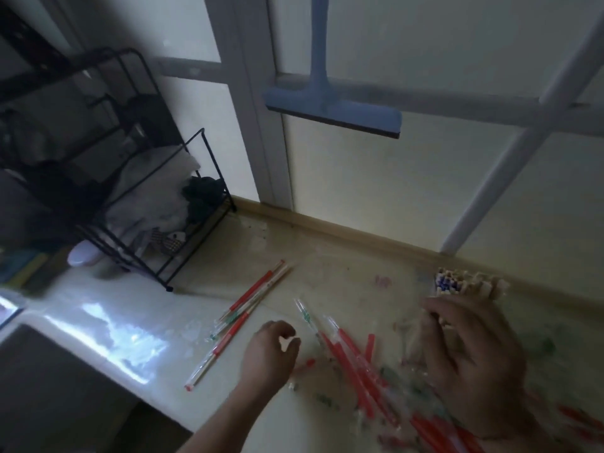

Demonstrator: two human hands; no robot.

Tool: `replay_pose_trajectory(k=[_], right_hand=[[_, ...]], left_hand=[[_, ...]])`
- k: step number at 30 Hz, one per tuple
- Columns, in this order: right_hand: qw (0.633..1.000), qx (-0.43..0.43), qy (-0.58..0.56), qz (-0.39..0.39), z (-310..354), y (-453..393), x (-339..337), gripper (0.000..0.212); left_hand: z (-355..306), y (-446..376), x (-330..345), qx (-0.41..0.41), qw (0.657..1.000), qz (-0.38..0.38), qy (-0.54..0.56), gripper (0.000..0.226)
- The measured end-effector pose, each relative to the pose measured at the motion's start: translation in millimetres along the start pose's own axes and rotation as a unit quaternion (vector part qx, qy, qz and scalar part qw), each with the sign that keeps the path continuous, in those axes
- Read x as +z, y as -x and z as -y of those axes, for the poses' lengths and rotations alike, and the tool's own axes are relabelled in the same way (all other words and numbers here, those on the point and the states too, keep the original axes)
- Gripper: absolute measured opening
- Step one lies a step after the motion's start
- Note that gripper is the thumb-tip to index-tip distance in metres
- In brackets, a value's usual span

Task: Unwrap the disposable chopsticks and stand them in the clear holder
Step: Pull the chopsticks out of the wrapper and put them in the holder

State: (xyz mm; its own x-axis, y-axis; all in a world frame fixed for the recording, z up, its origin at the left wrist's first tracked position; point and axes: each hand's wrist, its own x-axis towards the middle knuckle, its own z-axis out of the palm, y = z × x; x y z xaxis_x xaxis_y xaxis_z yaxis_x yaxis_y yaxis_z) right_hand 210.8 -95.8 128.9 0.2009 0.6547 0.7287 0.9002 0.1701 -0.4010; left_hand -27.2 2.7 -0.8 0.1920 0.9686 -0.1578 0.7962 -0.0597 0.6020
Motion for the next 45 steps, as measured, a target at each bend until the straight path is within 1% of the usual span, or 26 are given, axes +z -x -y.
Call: replay_pose_trajectory(k=[2, 3, 5, 8, 10, 12, 14, 16, 19, 22, 24, 26, 28, 29, 31, 32, 34, 36, 37, 38, 39, 40, 42, 43, 44, 45], right_hand=[[0.995, -0.045, -0.077, 0.043, 24.5, -4.4, 28.2, 0.015], [0.99, -0.052, -0.109, 0.078, 33.2, -3.6, 45.9, 0.014], [0.977, -0.042, -0.132, 0.165, 42.6, 4.3, 86.2, 0.013], [0.941, -0.018, -0.095, 0.325, 49.3, 20.4, 143.4, 0.023], [0.899, -0.019, -0.063, 0.433, 55.3, 25.2, 172.9, 0.035], [0.851, -0.029, -0.027, 0.523, 64.0, 24.8, 194.9, 0.047], [0.813, -0.038, 0.001, 0.581, 72.2, 24.4, 212.1, 0.049], [0.806, -0.052, 0.018, 0.59, 79.7, 25.0, 226.4, 0.05], [0.809, -0.057, 0.035, 0.584, 86.5, 31.1, 241.6, 0.052], [0.83, -0.088, 0.093, 0.543, 87.7, 35.8, 246.3, 0.047], [0.852, -0.102, 0.115, 0.5, 81.6, 39.3, 242.4, 0.032], [0.868, -0.091, 0.096, 0.479, 71.9, 43.9, 229.6, 0.013], [0.873, -0.022, 0.056, 0.484, 62.2, 43.2, 207.2, 0.016], [0.867, 0.027, 0.027, 0.497, 56.6, 44.1, 195.6, 0.018], [0.85, 0.146, -0.068, 0.502, 48.9, 45.7, 171.1, 0.014], [0.85, 0.208, -0.117, 0.47, 47.6, 44.5, 159.1, 0.013], [0.847, 0.318, -0.196, 0.378, 44.4, 39.0, 137.8, 0.022], [0.827, 0.411, -0.248, 0.293, 39.1, 30.1, 114.3, 0.028], [0.819, 0.439, -0.265, 0.257, 33.9, 27.4, 101.4, 0.03], [0.811, 0.459, -0.281, 0.229, 29.2, 25.6, 87.9, 0.032], [0.804, 0.47, -0.3, 0.208, 25.2, 26.0, 74.3, 0.033], [0.799, 0.475, -0.314, 0.193, 22.4, 28.3, 61.0, 0.035], [0.802, 0.477, -0.326, 0.155, 20.5, 39.3, 36.7, 0.038], [0.811, 0.473, -0.324, 0.12, 20.1, 44.6, 25.5, 0.038], [0.824, 0.466, -0.311, 0.078, 19.0, 49.1, 14.5, 0.037], [0.836, 0.46, -0.298, 0.038, 17.2, 51.9, 4.3, 0.036]], left_hand=[[46.0, -6.7, -15.1, -0.033, 0.994, -0.061, -0.082, 0.023], [65.7, -8.1, -22.6, -0.046, 0.989, -0.078, -0.119, 0.026], [96.9, -9.9, -32.6, -0.067, 0.981, -0.081, -0.164, 0.027], [124.5, -12.8, -34.8, -0.073, 0.978, -0.061, -0.185, 0.028], [132.4, -16.2, -31.5, -0.05, 0.979, -0.047, -0.191, 0.034], [134.2, -16.0, -29.9, -0.027, 0.978, -0.042, -0.203, 0.028], [131.7, -14.6, -31.9, -0.007, 0.974, -0.027, -0.226, 0.022], [127.0, -12.2, -37.6, 0.006, 0.968, -0.001, -0.252, 0.025], [122.6, -9.7, -48.0, 0.008, 0.972, 0.003, -0.236, 0.025], [122.1, -5.5, -59.3, 0.049, 0.98, -0.023, -0.19, 0.022], [122.7, -4.0, -68.3, 0.081, 0.979, -0.04, -0.185, 0.023], [121.9, -6.8, -80.5, 0.116, 0.97, -0.062, -0.206, 0.028], [120.1, -13.5, -94.1, 0.143, 0.965, -0.083, -0.203, 0.022], [119.2, -17.4, -99.1, 0.153, 0.966, -0.084, -0.189, 0.016], [112.4, -23.3, -105.9, 0.158, 0.974, -0.06, -0.153, 0.019], [106.5, -24.3, -107.0, 0.162, 0.978, -0.035, -0.123, 0.02], [92.1, -23.5, -106.7, 0.173, 0.983, 0.011, -0.059, 0.017], [78.9, -22.7, -102.0, 0.164, 0.985, 0.055, -0.001, 0.018], [70.5, -21.1, -98.4, 0.141, 0.987, 0.064, 0.04, 0.018], [60.7, -19.6, -93.8, 0.1, 0.987, 0.057, 0.111, 0.014], [49.1, -17.4, -89.0, 0.041, 0.974, 0.042, 0.219, 0.009], [35.1, -15.4, -84.6, -0.02, 0.94, 0.034, 0.339, 0.006], [6.3, -11.6, -75.9, -0.101, 0.844, 0.055, 0.524, 0.01], [-5.0, -10.9, -71.3, -0.109, 0.815, 0.082, 0.563, 0.013], [-15.2, -10.0, -66.9, -0.105, 0.806, 0.119, 0.57, 0.012], [-24.2, -7.9, -62.9, -0.09, 0.811, 0.166, 0.554, 0.012]])
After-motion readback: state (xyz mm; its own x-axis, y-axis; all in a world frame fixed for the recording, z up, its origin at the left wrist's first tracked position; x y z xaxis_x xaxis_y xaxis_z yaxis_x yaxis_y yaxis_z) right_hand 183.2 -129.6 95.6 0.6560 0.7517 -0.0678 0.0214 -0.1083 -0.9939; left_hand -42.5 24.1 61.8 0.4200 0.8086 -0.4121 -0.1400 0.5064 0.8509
